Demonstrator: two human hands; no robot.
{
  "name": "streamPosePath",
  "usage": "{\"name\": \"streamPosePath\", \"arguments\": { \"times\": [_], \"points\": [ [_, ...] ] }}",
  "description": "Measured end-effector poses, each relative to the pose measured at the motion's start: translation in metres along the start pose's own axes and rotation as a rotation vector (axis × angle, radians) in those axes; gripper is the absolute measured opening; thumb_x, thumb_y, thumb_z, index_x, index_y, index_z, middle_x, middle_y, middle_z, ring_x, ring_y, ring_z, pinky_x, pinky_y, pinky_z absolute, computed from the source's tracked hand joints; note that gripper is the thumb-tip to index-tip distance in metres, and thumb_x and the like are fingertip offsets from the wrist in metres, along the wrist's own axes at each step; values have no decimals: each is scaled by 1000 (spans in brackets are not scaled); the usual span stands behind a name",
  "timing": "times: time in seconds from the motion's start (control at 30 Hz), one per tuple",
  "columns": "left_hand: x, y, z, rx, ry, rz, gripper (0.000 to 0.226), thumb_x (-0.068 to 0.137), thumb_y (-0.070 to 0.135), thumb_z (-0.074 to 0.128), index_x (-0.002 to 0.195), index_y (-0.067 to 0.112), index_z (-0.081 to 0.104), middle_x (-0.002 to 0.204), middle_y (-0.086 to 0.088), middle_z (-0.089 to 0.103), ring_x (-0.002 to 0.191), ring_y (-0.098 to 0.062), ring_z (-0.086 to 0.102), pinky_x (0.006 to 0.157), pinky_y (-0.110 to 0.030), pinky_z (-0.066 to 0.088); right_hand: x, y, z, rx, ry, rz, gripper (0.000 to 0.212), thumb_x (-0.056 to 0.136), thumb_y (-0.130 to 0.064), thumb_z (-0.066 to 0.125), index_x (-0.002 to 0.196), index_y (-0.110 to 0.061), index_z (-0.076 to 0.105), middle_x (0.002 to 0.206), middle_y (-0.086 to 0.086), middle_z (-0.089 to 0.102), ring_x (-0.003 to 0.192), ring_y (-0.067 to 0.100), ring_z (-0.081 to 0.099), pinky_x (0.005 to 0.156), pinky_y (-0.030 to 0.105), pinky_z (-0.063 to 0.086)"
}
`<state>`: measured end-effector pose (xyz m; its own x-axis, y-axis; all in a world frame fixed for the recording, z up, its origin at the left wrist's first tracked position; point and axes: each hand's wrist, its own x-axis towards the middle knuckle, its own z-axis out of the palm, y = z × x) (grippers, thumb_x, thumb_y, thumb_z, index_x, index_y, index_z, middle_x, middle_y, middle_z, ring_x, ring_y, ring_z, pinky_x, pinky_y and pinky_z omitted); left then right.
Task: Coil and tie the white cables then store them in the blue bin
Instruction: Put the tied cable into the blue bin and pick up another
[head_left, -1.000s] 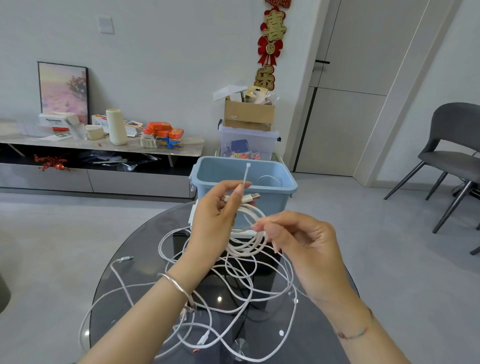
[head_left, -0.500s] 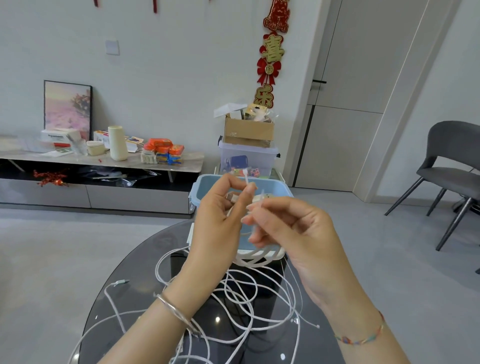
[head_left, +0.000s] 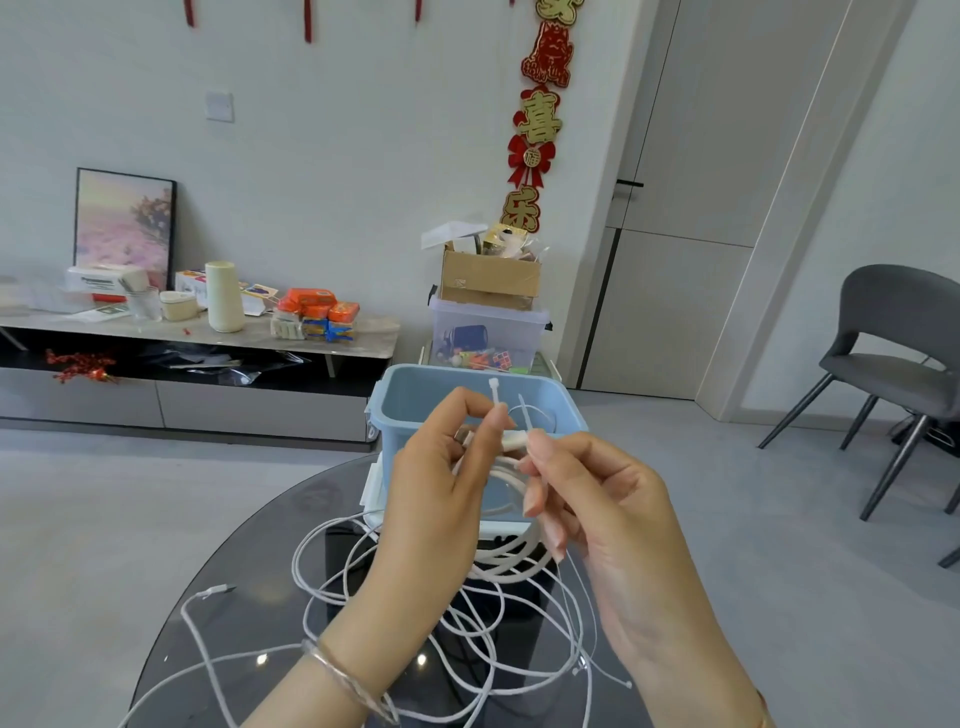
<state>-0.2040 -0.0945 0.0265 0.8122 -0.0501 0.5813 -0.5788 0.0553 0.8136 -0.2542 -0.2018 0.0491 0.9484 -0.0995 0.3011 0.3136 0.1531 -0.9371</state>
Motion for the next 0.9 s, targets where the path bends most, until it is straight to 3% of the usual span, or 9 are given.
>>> {"name": "streamPosePath", "arguments": {
  "times": [0.13,0.3,0.33,0.4,0.5,0.57,0.67,0.77,0.9],
  "points": [
    [-8,7,-1,7,-23,47,21,87,43,47,83,25,57,54,6,57,48,-7,45,50,-17,35,-8,-6,4,8,-49,-97,22,71,-35,71,64,-14,67,53,4,54,41,9,37,47,13,37],
    [-7,9,-1,-43,26,9,21,91,33,47,80,18,55,44,11,45,40,-5,32,43,-16,26,-14,-14,6,51,-62,-57,19,76,-26,67,65,-11,64,50,3,51,37,8,33,40,15,33],
    [-6,8,-2,-60,33,4,21,92,33,47,80,18,56,46,7,49,41,-10,34,43,-23,28,-15,-15,7,58,-90,-24,19,76,-26,65,65,-11,64,49,3,51,35,8,33,39,15,33],
    [-2,7,-5,-104,45,-20,21,92,35,48,82,20,60,58,-16,58,51,-40,41,46,-44,34,-17,-15,8,67,-142,26,19,76,-25,64,65,-9,64,48,2,52,34,7,33,37,15,33],
    [1,8,-9,-138,64,-49,18,91,35,50,83,24,61,69,-34,54,57,-51,45,49,-56,38,-19,-12,11,74,-171,51,21,76,-24,64,68,-5,63,49,3,54,33,7,35,38,15,34],
    [0,8,-10,-109,66,-40,17,92,33,51,85,22,62,60,-26,54,51,-42,44,48,-48,37,-18,-11,12,60,-158,28,18,77,-25,64,68,-9,66,50,3,55,34,7,36,39,15,35],
    [-3,7,-12,-49,98,-1,15,91,32,51,86,24,62,43,6,38,42,-7,32,43,-21,29,-16,-11,12,10,-109,-23,17,77,-26,63,71,-12,69,50,5,55,36,9,36,39,16,35],
    [-10,15,-11,-42,81,25,14,89,37,50,86,32,63,48,11,37,46,-6,29,44,-24,26,-16,-12,12,-62,-73,-62,19,76,-26,63,70,-8,67,48,5,55,35,10,36,38,16,32],
    [-18,23,-8,-19,67,49,19,84,40,50,88,28,64,51,14,51,44,-2,40,45,-11,30,-18,-12,14,-67,-51,-59,18,75,-24,62,63,-11,63,42,2,49,38,9,38,37,16,30]
  ]
}}
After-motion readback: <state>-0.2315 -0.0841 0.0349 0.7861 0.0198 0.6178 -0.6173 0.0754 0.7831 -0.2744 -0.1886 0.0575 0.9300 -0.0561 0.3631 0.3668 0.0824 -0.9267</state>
